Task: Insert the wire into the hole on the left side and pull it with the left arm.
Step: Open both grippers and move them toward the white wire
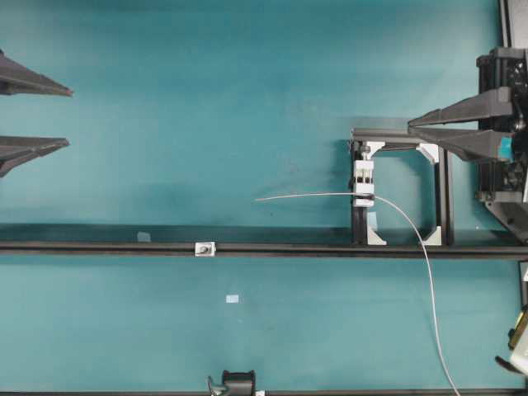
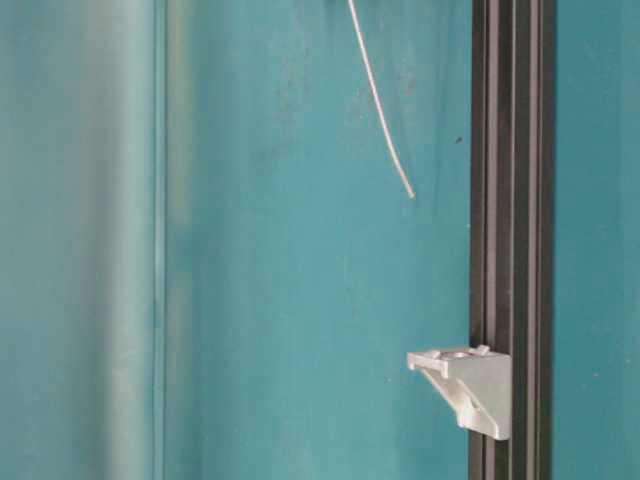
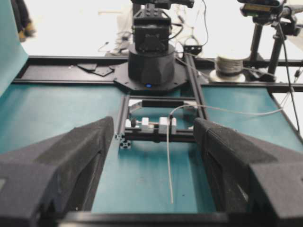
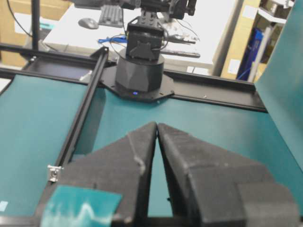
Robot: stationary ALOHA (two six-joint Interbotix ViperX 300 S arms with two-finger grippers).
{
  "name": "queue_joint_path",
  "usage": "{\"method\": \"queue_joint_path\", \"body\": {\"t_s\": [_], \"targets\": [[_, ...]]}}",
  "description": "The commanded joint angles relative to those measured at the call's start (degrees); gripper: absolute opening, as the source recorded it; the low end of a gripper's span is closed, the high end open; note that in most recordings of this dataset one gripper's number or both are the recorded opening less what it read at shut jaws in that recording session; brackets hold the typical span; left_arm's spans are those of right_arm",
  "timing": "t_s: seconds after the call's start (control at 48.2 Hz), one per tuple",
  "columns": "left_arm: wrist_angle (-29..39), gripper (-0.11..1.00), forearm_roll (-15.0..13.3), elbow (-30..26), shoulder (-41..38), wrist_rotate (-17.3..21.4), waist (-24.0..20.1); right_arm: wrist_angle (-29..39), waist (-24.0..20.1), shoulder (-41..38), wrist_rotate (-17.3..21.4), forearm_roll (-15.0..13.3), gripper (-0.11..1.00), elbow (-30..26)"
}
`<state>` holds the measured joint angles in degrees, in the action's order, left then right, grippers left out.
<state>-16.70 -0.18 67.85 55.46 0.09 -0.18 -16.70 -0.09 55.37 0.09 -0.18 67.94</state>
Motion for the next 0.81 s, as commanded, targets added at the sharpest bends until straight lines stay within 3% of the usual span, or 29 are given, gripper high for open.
{"method": "queue_joint_path", "body": {"t_s": [0.0,0.042,0.145,0.249,0.353,0.457,0.54,0.602,0.747,0.789], "targets": [[-2.55,0.24,-1.49,-0.18,-0.70,0.35,1.05,-0.62,-0.26,-0.70,0.44,0.35,0.24,-0.44],[-3.08,0.22,-1.49,0.00,-0.70,0.09,1.14,-0.70,-0.26,-0.70,0.62,0.35,0.22,0.00],[-3.43,0.02,-1.49,0.35,-0.70,0.26,1.23,-1.23,-0.18,-0.79,1.85,0.35,0.04,0.62],[-3.34,-0.07,-1.49,0.97,-0.79,0.44,1.23,-1.58,0.00,-0.88,3.25,0.35,-0.01,1.05],[-3.34,0.01,-1.49,1.58,-0.79,0.62,1.23,-1.76,0.18,-0.79,4.39,0.35,-0.01,1.32],[-3.34,0.21,-1.49,2.37,-0.79,0.97,1.23,-1.67,0.35,-0.88,5.63,0.35,0.00,1.58],[-3.34,0.44,-1.49,2.90,-0.79,1.93,1.23,-1.41,0.44,-0.88,6.15,0.35,0.12,1.85],[-3.34,0.62,-1.49,3.08,-0.88,2.64,1.23,-1.41,0.44,-0.88,6.33,0.35,0.27,1.93],[-3.34,0.65,-1.49,3.25,-1.58,3.60,1.32,-1.76,0.62,-1.67,6.86,0.35,0.70,1.85],[-3.34,0.65,-1.49,3.16,-1.85,3.78,1.23,-1.76,0.79,-2.29,7.12,0.35,0.74,1.76]]}}
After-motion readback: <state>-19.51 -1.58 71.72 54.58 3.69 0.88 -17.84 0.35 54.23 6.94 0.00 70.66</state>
